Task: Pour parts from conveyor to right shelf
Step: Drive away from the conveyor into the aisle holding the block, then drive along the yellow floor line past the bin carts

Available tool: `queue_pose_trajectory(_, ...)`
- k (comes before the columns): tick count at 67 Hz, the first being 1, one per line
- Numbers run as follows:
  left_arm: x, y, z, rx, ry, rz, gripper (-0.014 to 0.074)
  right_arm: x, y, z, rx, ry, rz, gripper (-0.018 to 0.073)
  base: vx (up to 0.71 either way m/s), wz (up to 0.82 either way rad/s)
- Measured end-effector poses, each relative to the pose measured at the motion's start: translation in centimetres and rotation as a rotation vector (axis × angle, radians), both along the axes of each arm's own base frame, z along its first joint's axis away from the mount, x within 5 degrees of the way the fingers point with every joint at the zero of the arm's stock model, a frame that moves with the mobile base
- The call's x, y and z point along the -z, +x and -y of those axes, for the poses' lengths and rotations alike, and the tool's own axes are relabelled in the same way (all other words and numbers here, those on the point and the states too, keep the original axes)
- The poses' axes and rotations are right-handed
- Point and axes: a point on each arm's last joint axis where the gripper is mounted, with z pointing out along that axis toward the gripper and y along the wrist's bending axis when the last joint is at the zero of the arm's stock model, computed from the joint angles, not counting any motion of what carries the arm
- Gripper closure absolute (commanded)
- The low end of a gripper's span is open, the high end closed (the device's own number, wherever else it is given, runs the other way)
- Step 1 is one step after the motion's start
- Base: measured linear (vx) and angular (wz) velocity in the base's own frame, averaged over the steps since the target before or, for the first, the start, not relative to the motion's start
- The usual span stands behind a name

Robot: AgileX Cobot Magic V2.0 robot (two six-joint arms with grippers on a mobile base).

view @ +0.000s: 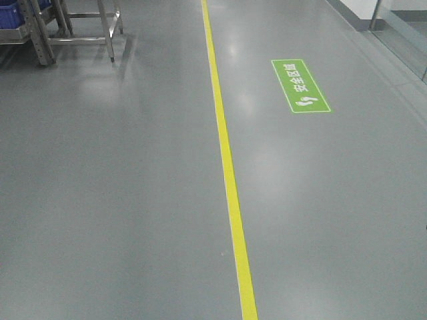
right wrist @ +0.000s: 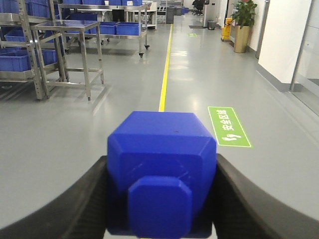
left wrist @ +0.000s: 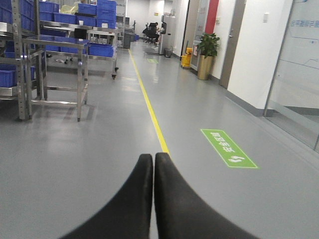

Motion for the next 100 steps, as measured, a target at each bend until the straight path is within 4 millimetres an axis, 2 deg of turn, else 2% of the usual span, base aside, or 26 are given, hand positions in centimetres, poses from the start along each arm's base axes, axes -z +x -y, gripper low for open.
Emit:
queue_pose_trajectory(34, 0.0, 0.0, 0.0, 0.0, 0.0, 0.0, 0.0603, 0.0, 0.0, 0.0, 0.0, 0.0, 0.0, 0.0564, 0.51, 0.15)
queue_pose_trajectory(100, 0.0, 0.0, 0.0, 0.0, 0.0, 0.0, 0.0603, 0.0, 0.0, 0.0, 0.0, 0.0, 0.0, 0.0564, 0.68, -0.12)
